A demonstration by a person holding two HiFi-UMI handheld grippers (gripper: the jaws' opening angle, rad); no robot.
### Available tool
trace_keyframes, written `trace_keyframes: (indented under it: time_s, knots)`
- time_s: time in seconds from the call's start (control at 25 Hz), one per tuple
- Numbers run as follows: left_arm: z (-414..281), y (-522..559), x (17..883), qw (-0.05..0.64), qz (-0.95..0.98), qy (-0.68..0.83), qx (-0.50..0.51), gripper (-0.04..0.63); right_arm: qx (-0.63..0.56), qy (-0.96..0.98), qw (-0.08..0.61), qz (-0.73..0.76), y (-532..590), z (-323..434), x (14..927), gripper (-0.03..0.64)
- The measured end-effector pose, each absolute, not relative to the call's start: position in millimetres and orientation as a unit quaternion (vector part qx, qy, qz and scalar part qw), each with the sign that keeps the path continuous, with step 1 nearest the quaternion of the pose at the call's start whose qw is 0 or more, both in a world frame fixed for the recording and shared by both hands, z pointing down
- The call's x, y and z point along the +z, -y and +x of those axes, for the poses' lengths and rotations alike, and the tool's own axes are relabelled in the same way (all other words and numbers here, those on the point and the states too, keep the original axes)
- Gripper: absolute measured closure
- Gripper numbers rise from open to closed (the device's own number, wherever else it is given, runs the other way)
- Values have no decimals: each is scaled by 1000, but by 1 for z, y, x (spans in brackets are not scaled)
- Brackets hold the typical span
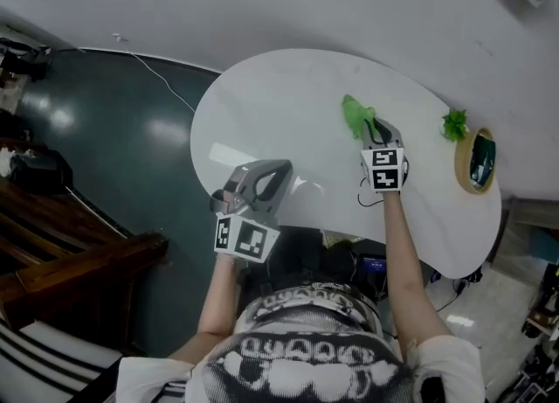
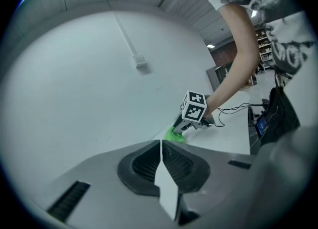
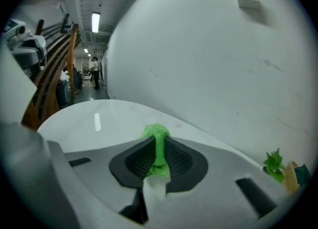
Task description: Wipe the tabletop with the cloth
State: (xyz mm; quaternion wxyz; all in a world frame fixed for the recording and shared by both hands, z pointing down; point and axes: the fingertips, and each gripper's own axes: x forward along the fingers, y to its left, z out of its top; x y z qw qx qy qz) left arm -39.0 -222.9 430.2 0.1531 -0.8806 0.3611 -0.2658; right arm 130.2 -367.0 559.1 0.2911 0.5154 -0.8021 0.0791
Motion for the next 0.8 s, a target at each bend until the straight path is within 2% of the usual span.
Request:
trace_keyframes:
  time_s: [0.4, 0.8]
  knots:
    - [-165, 204, 440, 120, -843, -435, -292, 584, 51, 867, 283, 407, 380, -69, 564, 561]
    - [-245, 181, 449, 88, -817, -484, -300, 584, 24, 899, 289, 327, 372, -206, 565, 561]
